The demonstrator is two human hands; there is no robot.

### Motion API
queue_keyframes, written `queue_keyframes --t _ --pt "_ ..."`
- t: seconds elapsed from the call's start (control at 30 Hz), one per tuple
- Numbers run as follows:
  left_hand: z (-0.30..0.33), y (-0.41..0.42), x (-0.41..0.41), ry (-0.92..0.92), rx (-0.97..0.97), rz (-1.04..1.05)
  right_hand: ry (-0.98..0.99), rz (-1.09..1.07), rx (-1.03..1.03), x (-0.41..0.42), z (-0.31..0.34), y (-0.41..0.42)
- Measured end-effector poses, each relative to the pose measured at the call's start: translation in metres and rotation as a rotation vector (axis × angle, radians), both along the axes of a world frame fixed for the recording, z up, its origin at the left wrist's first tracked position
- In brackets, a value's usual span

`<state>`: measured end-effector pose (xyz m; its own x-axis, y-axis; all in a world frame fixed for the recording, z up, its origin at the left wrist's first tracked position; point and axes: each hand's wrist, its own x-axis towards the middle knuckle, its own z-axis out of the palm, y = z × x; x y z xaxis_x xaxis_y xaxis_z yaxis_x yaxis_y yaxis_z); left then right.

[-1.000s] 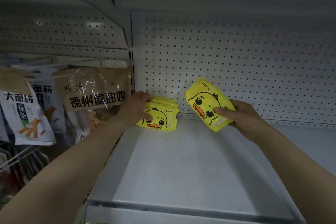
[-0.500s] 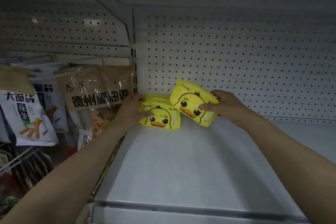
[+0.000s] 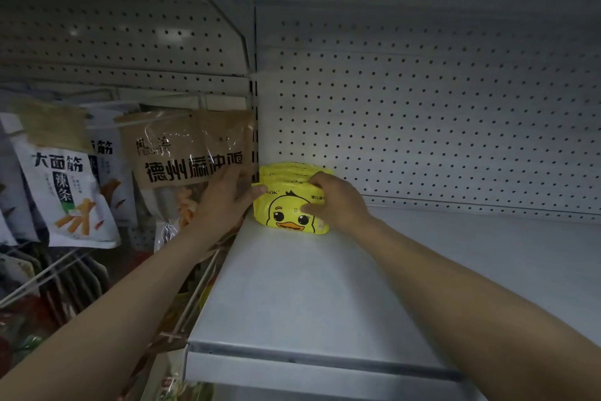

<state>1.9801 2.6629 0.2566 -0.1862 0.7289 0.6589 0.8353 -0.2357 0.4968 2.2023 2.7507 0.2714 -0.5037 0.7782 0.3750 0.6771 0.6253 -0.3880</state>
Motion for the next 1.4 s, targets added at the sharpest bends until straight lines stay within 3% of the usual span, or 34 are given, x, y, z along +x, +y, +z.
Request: queue_keyframes --t 0.07,0.13,0.8,1.03,1.4 --pt "-0.003 0.001 0.002 0.019 -0.057 -0.004 -0.079 -0.036 0.226 0.000 -0.006 -0.001" --pt "-0.006 0.004 0.007 0.042 -0.129 -0.019 -0.112 -0.009 0.320 0.000 -0.011 -0.002" --pt "0.004 -0.018 0.054 0.191 -0.327 0.286 -0.324 -0.061 0.276 0.002 0.014 -0.035" --pt "0.029 -0.101 0.093 0.173 -0.332 0.302 -0.236 0.054 0.204 0.042 0.051 -0.106" --pt "0.048 -0.313 0.173 0.169 -0.247 0.468 -0.180 0.304 0.299 0.134 0.074 -0.267"
